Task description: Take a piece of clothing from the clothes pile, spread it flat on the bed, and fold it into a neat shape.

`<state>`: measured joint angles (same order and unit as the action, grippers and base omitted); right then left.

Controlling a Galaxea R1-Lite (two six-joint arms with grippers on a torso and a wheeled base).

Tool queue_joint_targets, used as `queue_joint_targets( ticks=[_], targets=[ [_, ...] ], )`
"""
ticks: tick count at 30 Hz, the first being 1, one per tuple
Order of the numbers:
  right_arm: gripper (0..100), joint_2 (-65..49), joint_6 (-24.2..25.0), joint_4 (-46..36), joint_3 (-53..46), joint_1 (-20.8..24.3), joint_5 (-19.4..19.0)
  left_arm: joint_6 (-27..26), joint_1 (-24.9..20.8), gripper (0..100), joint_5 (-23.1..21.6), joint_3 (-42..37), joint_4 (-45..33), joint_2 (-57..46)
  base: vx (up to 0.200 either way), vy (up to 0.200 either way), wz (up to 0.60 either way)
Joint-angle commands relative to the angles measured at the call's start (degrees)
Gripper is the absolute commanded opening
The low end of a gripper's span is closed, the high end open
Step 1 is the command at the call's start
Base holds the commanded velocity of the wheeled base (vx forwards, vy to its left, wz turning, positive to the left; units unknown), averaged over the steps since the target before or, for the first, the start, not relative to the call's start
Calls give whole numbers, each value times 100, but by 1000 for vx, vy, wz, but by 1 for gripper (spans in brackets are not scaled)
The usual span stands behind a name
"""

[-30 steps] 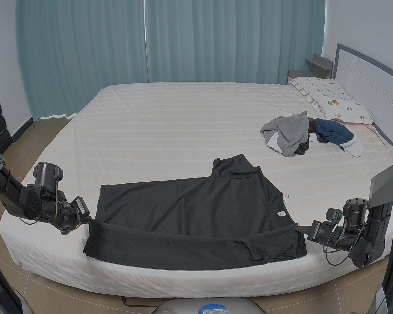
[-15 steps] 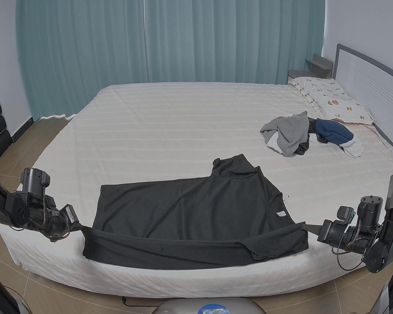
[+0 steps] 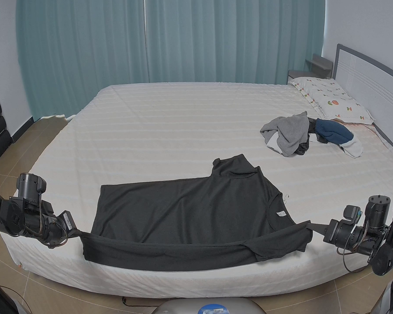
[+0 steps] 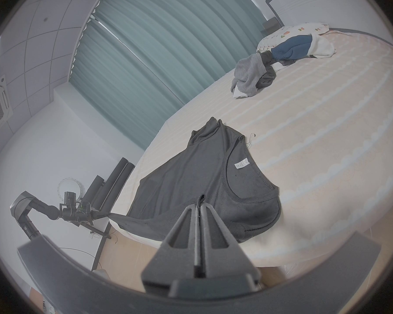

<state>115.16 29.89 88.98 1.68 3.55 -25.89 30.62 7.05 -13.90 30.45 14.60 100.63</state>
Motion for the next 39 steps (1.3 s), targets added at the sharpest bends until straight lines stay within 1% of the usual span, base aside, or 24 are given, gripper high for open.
queue_joint_targets(
  ticks=[1, 11, 19, 23, 28, 32, 33, 39],
  targets=[
    [0, -20, -10, 85, -89, 6, -3, -4, -1, 0, 1, -57, -1, -26, 0, 0, 0],
    [0, 50, -1, 76, -10, 32, -3, -4, -1, 0, 1, 49, -1, 88, 0, 0, 0],
    [0, 454, -1, 76, 438, 102, 23, 5, -10, 0, 1, 259, 16, 536, 0, 0, 0],
    [0, 788, -1, 76, 676, 146, 58, 5, -10, 0, 1, 550, 7, 914, 0, 0, 0],
    [0, 1078, -1, 76, 1036, 137, 84, 5, -10, 0, 1, 822, -1, 1116, 0, 0, 0],
    [0, 1184, -1, 76, 1115, 129, 84, 5, -19, 0, 1, 901, -1, 1195, 0, 0, 0],
    [0, 1333, -1, 67, 1247, 129, 93, 14, -89, 0, 1, 998, -1, 1362, 0, 0, 0],
    [0, 1518, -1, 67, 1431, 129, 164, 31, -125, 0, 10, 1209, -1, 1661, 0, 0, 0]
  ],
)
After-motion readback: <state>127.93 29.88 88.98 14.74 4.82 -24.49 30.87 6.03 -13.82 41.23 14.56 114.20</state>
